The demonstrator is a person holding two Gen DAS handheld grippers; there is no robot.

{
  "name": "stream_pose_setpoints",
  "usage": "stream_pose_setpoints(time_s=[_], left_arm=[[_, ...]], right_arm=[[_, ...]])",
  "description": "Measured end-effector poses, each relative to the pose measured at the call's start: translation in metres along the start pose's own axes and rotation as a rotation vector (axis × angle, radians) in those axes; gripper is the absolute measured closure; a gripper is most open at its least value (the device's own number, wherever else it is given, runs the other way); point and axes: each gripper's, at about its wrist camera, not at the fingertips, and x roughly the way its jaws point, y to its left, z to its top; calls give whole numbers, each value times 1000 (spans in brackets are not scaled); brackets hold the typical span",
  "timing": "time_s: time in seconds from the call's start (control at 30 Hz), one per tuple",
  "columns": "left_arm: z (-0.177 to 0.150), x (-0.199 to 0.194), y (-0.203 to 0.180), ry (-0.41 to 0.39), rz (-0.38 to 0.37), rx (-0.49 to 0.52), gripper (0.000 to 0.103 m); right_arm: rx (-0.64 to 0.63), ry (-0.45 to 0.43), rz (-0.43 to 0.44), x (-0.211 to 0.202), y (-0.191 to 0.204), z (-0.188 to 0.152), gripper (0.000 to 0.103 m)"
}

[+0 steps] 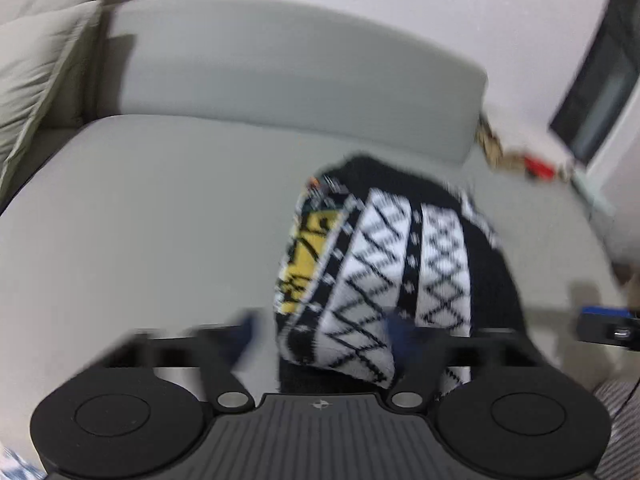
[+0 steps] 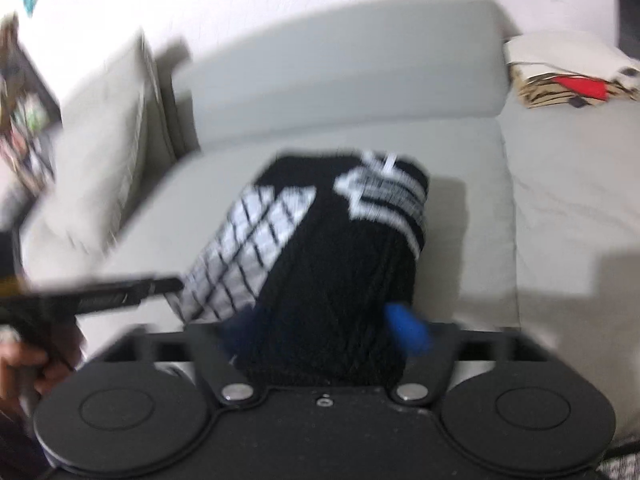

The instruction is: Fold clothes

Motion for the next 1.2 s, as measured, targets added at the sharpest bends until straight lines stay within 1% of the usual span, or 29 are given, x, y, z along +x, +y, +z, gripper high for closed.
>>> stream_pose_setpoints(time_s=[0.03, 0.07, 0.17, 0.27, 0.37, 0.43, 0.47, 0.63, 0.73, 0.77, 0.9, 0.97, 1.0, 1.03, 1.1, 1.13, 1.2], left_arm=[[1, -4, 5, 6, -5, -22, 17], [0, -4, 12, 24, -8, -56, 17], [-3, 8, 32, 99, -25, -165, 15], [-8, 25, 43, 163, -59, -253, 11], [-14, 39, 52, 201, -119, -333, 10], [-14, 48, 55, 212, -162, -367, 9], [-14, 53, 57, 218, -184, -384, 7], [-14, 75, 64, 245, -291, -468, 7], [-15, 86, 66, 257, -332, -484, 11], [-16, 89, 67, 260, -343, -489, 9], [-18, 101, 69, 272, -385, -506, 10], [-19, 107, 71, 278, -406, -515, 12], [-20, 110, 71, 281, -417, -520, 12], [-20, 113, 72, 284, -427, -524, 12], [-22, 119, 73, 290, -449, -533, 13], [-22, 121, 74, 293, -459, -537, 16], [-24, 126, 75, 299, -483, -549, 25]], right_arm=[[39, -4, 19, -5, -7, 0, 5], [77, -8, 37, -9, -14, 1, 3], [193, -19, 93, -23, -34, 1, 1], [288, 21, 109, -8, -46, -6, 0], [333, 40, 120, 4, -50, -12, 0], [371, 47, 139, 11, -56, -12, 0], [401, 51, 152, 14, -61, -12, 0], [560, 86, 229, 36, -87, -15, 0], [654, 109, 278, 50, -103, -22, 0], [684, 117, 294, 55, -108, -25, 0], [736, 132, 326, 72, -124, -36, 1], [756, 136, 352, 83, -130, -43, 9], [766, 138, 367, 88, -132, -46, 10], [775, 133, 410, 94, -132, -50, 11], [772, 117, 450, 101, -126, -51, 11], [759, 109, 452, 104, -121, -48, 11], [724, 95, 406, 109, -108, -43, 12]])
